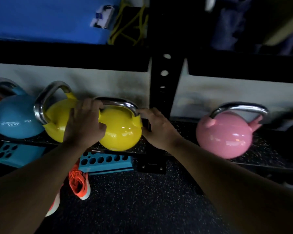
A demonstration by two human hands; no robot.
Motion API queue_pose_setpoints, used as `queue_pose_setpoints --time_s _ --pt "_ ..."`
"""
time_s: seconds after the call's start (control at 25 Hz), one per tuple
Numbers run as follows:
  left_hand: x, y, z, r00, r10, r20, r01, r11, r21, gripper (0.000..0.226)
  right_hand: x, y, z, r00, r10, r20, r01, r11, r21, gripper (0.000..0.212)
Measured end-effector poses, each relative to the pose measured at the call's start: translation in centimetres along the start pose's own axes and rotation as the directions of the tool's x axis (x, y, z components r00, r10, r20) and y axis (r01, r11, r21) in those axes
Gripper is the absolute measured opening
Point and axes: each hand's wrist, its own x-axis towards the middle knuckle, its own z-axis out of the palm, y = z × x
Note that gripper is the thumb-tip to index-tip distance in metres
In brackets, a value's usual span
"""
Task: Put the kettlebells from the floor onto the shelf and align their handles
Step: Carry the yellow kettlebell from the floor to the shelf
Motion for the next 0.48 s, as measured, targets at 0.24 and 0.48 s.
queue_pose_setpoints --time_s 0.24,0.48 --pt "-3.1 15.8 -1.9 0.91 0.334 0.244 -0.302 0.94 -0.161 0.036 -11.4 5.2 -10.8 0.999 0.016 -0.044 -0.028 0.958 -0.287 0.042" --pt "-3.2 35.7 -2.2 0.811 0.492 0.317 -0.448 0.87 -0.203 0.033 -23.2 13.4 -23.0 0.975 0.179 -0.135 -0.223 0.828 -0.515 0.045"
